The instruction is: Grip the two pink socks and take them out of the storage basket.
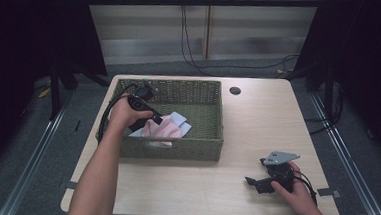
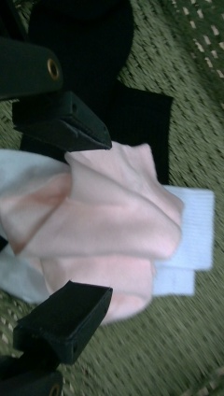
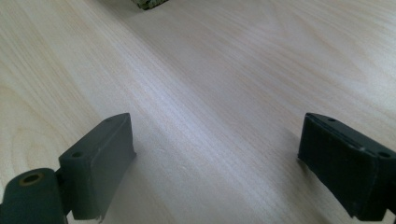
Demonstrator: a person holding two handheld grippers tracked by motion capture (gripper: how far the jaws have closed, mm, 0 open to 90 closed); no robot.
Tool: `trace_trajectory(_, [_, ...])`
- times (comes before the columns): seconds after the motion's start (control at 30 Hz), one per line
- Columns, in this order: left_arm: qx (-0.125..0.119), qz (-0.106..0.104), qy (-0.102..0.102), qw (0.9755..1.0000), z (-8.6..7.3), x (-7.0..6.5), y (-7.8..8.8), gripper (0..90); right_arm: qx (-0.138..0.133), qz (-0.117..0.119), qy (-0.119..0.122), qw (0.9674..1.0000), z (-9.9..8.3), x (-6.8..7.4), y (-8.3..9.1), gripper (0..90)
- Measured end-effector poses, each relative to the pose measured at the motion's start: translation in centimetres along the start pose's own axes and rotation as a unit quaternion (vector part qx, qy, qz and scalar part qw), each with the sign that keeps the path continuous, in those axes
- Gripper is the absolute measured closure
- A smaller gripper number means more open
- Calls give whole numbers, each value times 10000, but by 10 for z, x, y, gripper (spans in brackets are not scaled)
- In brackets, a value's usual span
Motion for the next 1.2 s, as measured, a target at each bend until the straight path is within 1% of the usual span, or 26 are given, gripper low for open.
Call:
trace_trajectory(0.1, [71, -124, 53, 9999, 0, 3, -6, 214, -1, 1, 1, 10000, 0, 0, 0, 97])
trace_trajectory(0.13, [57, -111, 75, 9999, 1, 5, -9, 213, 14, 2, 4, 10000, 0, 0, 0, 97])
trace_trajectory(0.2, [98, -146, 39, 9998, 1, 4, -13, 201, 13, 2, 4, 10000, 0, 0, 0, 97])
trace_trajectory(0.3, [202, -145, -49, 9997, 1, 2, -21, 189, 14, 3, 4, 10000, 0, 0, 0, 97])
trace_trajectory(0.37, [328, -127, -71, 9994, 0, 3, -25, 209, 16, 5, -3, 10000, 0, 0, 0, 97])
trace_trajectory(0.4, [353, -109, -82, 9993, -1, 3, -26, 285, 13, 3, 4, 10000, 0, 0, 0, 97])
trace_trajectory(0.43, [446, -173, -63, 9988, -3, 2, -26, 392, 4, 3, 19, 10000, 0, 0, 0, 97])
trace_trajectory(0.47, [476, -191, -11, 9987, -3, 1, -25, 590, 6, 3, 15, 10000, 0, 0, 0, 97])
trace_trajectory(0.53, [497, -228, 33, 9985, -3, 0, -20, 718, -7, 2, 12, 10000, 0, 0, 0, 97])
trace_trajectory(0.57, [499, -215, 128, 9984, -3, 0, -17, 760, 1, 2, 0, 10000, 0, 0, 0, 97])
trace_trajectory(0.6, [517, -130, 115, 9985, -3, 0, -14, 774, -5, 4, 5, 10000, 0, 0, 0, 97])
trace_trajectory(0.7, [521, -97, 170, 9984, 0, -2, 2, 788, 6, 3, 16, 10000, 0, 0, 0, 97])
trace_trajectory(0.77, [506, -182, 169, 9984, 1, -7, 11, 790, 14, 3, 4, 10000, 0, 0, 0, 97])
trace_trajectory(0.87, [505, -197, 142, 9984, 2, -13, 23, 790, 6, 3, 16, 10000, 0, 0, 0, 97])
trace_trajectory(0.93, [408, -295, 122, 9987, 3, -18, 29, 789, 6, 3, 16, 10000, 0, 0, 0, 97])
trace_trajectory(0.97, [398, -395, 116, 9984, 2, -21, 32, 789, 3, 1, 0, 10000, 0, 0, 0, 97])
trace_trajectory(1.0, [395, -392, 113, 9984, 2, -22, 34, 789, 1, 3, -6, 10000, 0, 0, 0, 97])
trace_trajectory(1.03, [390, -451, 84, 9982, 2, -25, 37, 789, 0, 0, 1, 10000, 0, 0, 0, 97])
trace_trajectory(1.07, [392, -508, 116, 9979, 1, -27, 39, 789, 0, 1, 0, 10000, 0, 0, 0, 97])
trace_trajectory(1.1, [318, -594, 110, 9977, 2, -30, 42, 789, 3, 4, -5, 10000, 0, 0, 0, 98])
trace_trajectory(1.2, [345, -603, 51, 9976, 0, -33, 48, 788, 3, 4, -6, 10000, 0, 0, 0, 97])
Point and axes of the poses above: each handheld gripper's, and its own axes: y roughly backward along the jaws, z roughly out of its top, x roughly to its left, the point moved 9 cm from there along -y, roughly forward along the jaws, and after that the axes turned 9 degrees about x, right-handed, at the moved point
